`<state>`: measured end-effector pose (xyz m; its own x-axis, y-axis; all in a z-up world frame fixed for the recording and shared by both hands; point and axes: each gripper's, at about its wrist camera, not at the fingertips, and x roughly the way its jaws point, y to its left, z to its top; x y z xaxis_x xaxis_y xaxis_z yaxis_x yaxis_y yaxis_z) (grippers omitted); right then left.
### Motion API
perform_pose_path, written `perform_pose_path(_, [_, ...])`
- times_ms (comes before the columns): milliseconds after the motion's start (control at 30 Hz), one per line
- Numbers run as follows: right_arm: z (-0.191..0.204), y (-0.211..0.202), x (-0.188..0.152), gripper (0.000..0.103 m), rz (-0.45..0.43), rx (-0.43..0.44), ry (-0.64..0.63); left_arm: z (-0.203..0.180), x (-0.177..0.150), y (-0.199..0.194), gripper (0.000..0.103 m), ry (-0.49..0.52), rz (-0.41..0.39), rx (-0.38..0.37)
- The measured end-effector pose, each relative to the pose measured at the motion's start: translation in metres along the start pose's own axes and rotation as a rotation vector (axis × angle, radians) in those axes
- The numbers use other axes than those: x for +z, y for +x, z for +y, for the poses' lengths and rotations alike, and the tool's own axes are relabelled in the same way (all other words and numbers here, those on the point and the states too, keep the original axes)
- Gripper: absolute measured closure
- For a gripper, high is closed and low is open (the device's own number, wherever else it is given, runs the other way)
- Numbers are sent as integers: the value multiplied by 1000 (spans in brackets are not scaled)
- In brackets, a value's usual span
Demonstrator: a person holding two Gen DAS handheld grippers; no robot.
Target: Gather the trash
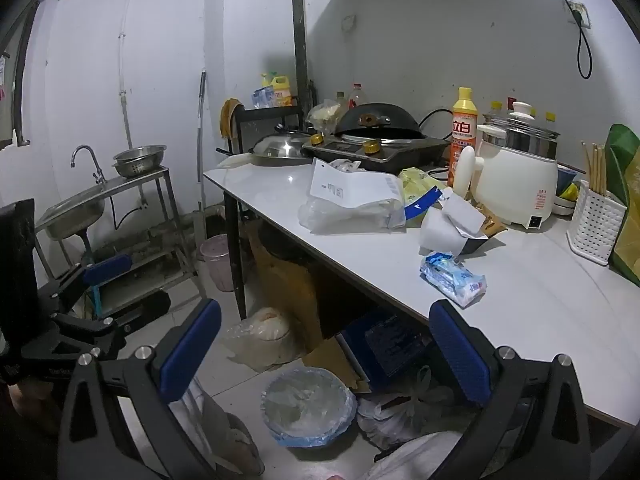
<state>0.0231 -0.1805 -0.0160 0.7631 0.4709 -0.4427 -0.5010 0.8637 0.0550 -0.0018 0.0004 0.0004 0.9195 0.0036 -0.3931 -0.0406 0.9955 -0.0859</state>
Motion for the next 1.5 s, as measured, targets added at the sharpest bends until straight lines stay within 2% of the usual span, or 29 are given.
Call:
perform_pose_path(300, [0, 1, 0, 0, 2, 1, -5, 16, -2, -2, 1, -12, 20, 7])
perform_pose_path(1500, [0, 1, -1, 0, -1, -3, -3, 8, 1, -1, 1, -7, 24, 20])
